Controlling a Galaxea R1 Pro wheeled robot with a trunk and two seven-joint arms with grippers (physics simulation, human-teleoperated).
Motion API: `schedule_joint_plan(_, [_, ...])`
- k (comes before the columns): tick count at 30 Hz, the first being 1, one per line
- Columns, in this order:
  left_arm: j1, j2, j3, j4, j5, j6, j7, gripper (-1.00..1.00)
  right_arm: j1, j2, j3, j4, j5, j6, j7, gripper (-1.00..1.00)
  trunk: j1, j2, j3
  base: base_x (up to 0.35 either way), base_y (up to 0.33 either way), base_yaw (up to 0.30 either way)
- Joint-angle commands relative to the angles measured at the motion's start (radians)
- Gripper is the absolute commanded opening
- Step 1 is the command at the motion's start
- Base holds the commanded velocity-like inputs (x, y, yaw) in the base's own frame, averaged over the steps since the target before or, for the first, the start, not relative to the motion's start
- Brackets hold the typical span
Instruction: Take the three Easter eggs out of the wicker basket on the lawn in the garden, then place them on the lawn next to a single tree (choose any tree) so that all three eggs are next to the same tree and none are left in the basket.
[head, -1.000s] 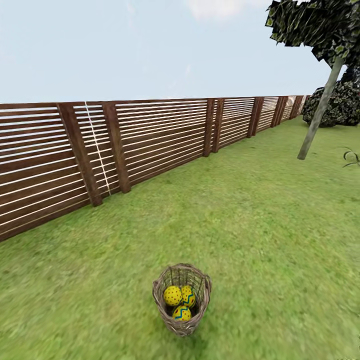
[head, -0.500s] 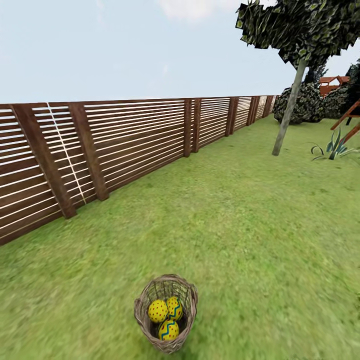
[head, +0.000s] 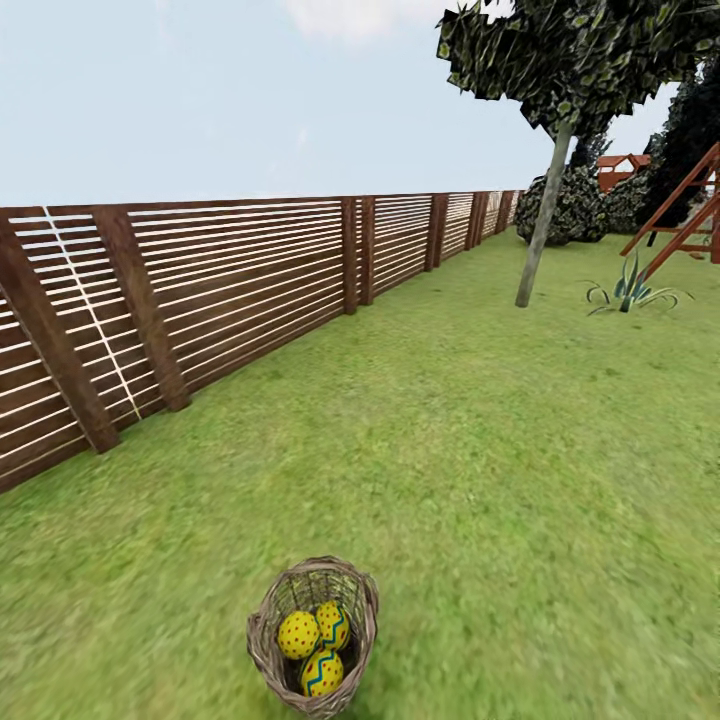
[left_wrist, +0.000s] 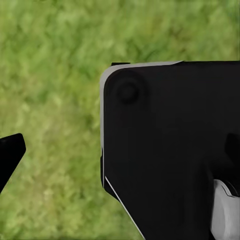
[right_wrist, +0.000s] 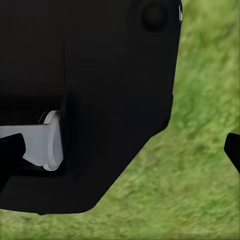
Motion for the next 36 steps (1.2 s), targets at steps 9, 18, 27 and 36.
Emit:
schedule_joint_plan(9, [-0.001, 0.0, 0.0, 0.001, -0.001, -0.003, 0.001, 1.0, 0.0, 0.0, 0.004, -0.001, -0.001, -0.001, 0.0, 1.0, 0.001, -0.002, -0.002, 0.015, 0.014, -0.009])
schedule_joint_plan(18, [-0.001, 0.0, 0.0, 0.001, -0.001, -0.003, 0.001, 1.0, 0.0, 0.0, 0.005, 0.0, -0.001, 0.0, 0.0, 1.0, 0.001, -0.002, -0.002, 0.031, 0.032, -0.001])
schedule_joint_plan(27, [-0.001, 0.0, 0.0, 0.001, -0.001, -0.005, 0.001, 1.0, 0.0, 0.0, 0.004, -0.001, -0.001, -0.001, 0.0, 1.0, 0.001, -0.002, -0.002, 0.001, 0.011, 0.0])
schedule_joint_plan(36, [-0.001, 0.0, 0.0, 0.001, -0.001, -0.005, 0.001, 1.0, 0.0, 0.001, 0.006, -0.001, 0.0, -0.001, 0.0, 1.0, 0.001, -0.002, -0.002, 0.0, 0.041, 0.0])
